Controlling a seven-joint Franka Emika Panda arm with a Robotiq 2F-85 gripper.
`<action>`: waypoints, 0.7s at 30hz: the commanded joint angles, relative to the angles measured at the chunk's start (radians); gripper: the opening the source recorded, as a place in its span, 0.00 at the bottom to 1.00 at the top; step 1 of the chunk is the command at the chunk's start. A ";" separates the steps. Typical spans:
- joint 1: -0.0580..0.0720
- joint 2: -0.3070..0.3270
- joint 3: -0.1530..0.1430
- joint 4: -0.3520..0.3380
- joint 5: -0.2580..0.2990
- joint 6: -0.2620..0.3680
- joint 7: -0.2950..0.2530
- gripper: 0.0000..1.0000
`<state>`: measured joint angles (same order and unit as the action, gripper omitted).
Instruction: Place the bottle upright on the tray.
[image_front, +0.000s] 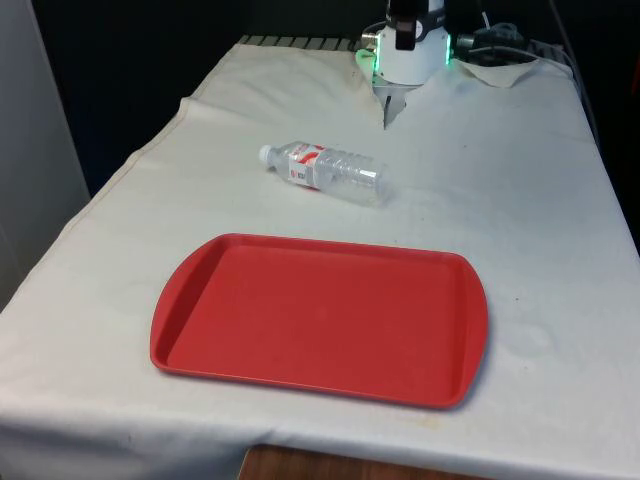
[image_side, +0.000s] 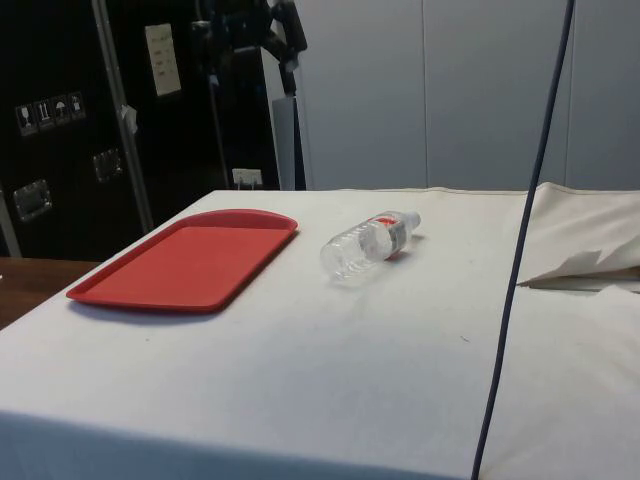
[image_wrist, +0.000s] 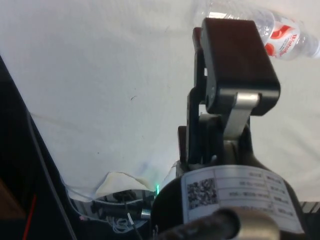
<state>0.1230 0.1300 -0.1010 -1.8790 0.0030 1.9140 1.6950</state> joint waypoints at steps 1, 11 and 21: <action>-0.001 -0.001 0.000 -0.003 0.009 0.008 0.015 1.00; 0.000 0.002 0.000 -0.005 0.000 -0.001 0.068 1.00; -0.001 0.006 -0.001 -0.010 0.011 0.007 0.146 1.00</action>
<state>0.1230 0.1350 -0.1010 -1.8890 0.0040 1.9130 1.8370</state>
